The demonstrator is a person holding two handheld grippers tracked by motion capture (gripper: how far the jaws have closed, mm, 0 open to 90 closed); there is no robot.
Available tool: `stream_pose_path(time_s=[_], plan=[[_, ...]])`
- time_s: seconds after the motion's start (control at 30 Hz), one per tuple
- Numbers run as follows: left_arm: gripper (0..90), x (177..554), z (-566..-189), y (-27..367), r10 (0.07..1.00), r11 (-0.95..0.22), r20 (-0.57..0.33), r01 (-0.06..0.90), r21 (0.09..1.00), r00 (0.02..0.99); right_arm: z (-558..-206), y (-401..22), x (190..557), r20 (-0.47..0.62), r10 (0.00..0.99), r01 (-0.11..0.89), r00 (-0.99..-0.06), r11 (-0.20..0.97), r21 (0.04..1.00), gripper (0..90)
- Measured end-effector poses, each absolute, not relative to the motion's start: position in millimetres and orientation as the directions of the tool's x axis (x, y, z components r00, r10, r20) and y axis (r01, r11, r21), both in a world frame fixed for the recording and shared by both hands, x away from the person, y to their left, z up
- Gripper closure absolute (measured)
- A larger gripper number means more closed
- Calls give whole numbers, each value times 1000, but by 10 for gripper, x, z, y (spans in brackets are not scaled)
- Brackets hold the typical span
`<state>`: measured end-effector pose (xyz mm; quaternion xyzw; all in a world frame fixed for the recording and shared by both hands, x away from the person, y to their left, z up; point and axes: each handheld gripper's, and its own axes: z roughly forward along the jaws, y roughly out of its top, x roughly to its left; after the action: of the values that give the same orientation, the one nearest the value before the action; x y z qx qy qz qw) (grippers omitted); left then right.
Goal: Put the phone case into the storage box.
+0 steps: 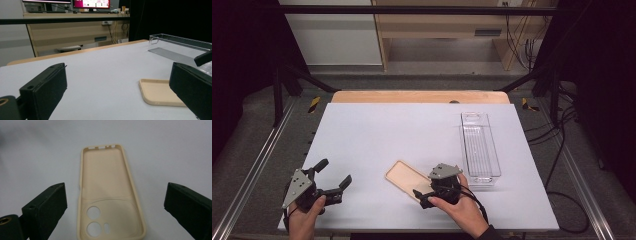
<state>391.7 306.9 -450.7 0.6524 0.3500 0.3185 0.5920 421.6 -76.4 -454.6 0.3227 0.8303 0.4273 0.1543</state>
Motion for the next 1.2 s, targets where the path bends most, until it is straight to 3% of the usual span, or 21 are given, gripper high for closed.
stream_pose_path(time_s=[1.2], plan=[[10,3927,-4509,3047,829,-70,13,80,994,559,-4866,-624,4299,25,646,450,-763,503,738,49]])
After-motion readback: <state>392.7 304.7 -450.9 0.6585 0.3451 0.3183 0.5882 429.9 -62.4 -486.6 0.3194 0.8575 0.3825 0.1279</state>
